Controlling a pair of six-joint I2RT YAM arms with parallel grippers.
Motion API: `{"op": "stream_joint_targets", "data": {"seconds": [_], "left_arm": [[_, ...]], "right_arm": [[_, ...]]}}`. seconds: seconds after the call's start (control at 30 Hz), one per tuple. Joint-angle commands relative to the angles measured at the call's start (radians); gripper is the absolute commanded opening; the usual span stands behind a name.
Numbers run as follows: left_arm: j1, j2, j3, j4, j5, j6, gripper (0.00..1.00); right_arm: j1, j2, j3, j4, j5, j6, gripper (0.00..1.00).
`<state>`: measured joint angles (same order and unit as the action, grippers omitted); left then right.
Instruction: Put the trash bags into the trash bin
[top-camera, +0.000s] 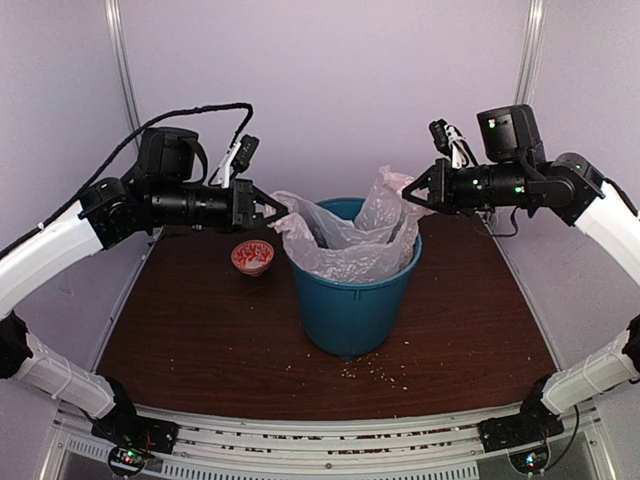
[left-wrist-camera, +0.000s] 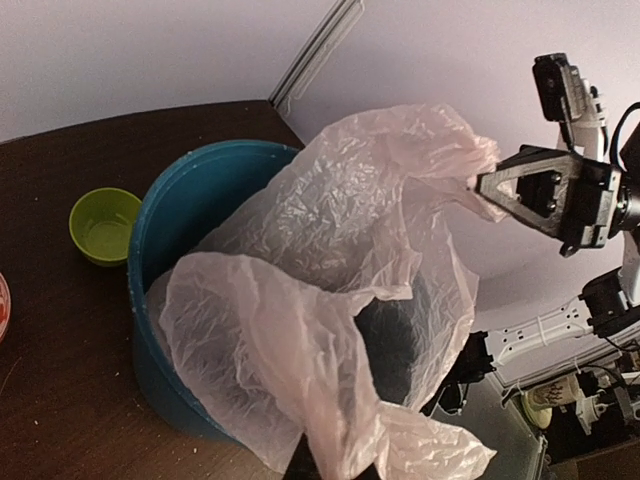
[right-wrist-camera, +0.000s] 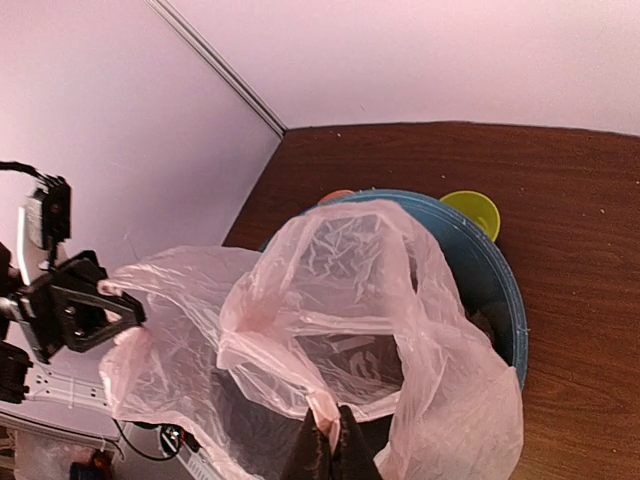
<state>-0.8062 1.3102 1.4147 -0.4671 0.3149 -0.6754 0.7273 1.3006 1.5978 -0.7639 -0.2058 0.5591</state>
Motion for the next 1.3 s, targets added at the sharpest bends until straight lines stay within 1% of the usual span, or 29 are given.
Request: {"op": "stream_joint_targets", "data": {"seconds": [0.0, 0.13, 0.23, 0.37, 0.47, 0.53, 0.63, 0.73, 0.8, 0.9, 1.03, 1.1, 1.17, 1.27], "left_arm": [[-0.004, -0.033, -0.024, -0.004, -0.048, 0.029, 0.0], [-0.003, -0.035, -0.011, -0.033, -0.11, 0.022, 0.0], [-0.002, -0.023, 0.039, -0.077, -0.162, 0.033, 0.0], [0.006, -0.011, 0.087, -0.113, -0.191, 0.066, 0.0], [0.012, -0.018, 0.08, -0.111, -0.185, 0.061, 0.0], [0.012, -0.028, 0.056, -0.078, -0.132, 0.061, 0.0], [0.012, -0.035, 0.014, -0.011, 0.029, 0.057, 0.0], [0.01, -0.041, -0.01, 0.002, 0.104, 0.059, 0.0], [0.009, -0.057, -0.013, -0.02, 0.101, 0.074, 0.0], [0.009, -0.086, -0.005, -0.088, 0.077, 0.111, 0.0], [0.01, -0.091, -0.002, -0.126, 0.159, 0.131, 0.0], [0.01, -0.083, -0.01, -0.132, 0.201, 0.13, 0.0], [0.006, -0.083, -0.029, -0.134, 0.224, 0.129, 0.0], [0.004, -0.081, -0.057, -0.159, 0.201, 0.152, 0.0]], "right_arm": [[-0.017, -0.071, -0.021, 0.121, -0.04, 0.049, 0.0], [-0.039, -0.093, -0.017, 0.087, -0.002, 0.036, 0.01], [-0.067, -0.087, 0.005, 0.065, 0.031, 0.038, 0.01], [-0.119, -0.077, 0.015, 0.037, 0.067, 0.052, 0.0], [-0.145, -0.071, 0.014, 0.006, 0.072, 0.051, 0.0], [-0.158, -0.06, 0.021, -0.017, 0.057, 0.035, 0.01], [-0.162, -0.034, 0.024, -0.035, -0.018, 0.025, 0.03], [-0.163, -0.059, -0.023, 0.005, -0.076, 0.056, 0.04], [-0.163, -0.083, -0.041, 0.0, -0.057, 0.063, 0.04], [-0.162, -0.099, -0.02, -0.048, -0.017, 0.046, 0.03], [-0.163, -0.105, 0.005, -0.129, -0.013, 0.03, 0.03], [-0.163, -0.136, -0.035, -0.124, -0.03, 0.049, 0.02], [-0.163, -0.184, -0.11, -0.085, -0.054, 0.088, 0.02], [-0.163, -0.253, -0.226, -0.047, -0.065, 0.135, 0.01]]}}
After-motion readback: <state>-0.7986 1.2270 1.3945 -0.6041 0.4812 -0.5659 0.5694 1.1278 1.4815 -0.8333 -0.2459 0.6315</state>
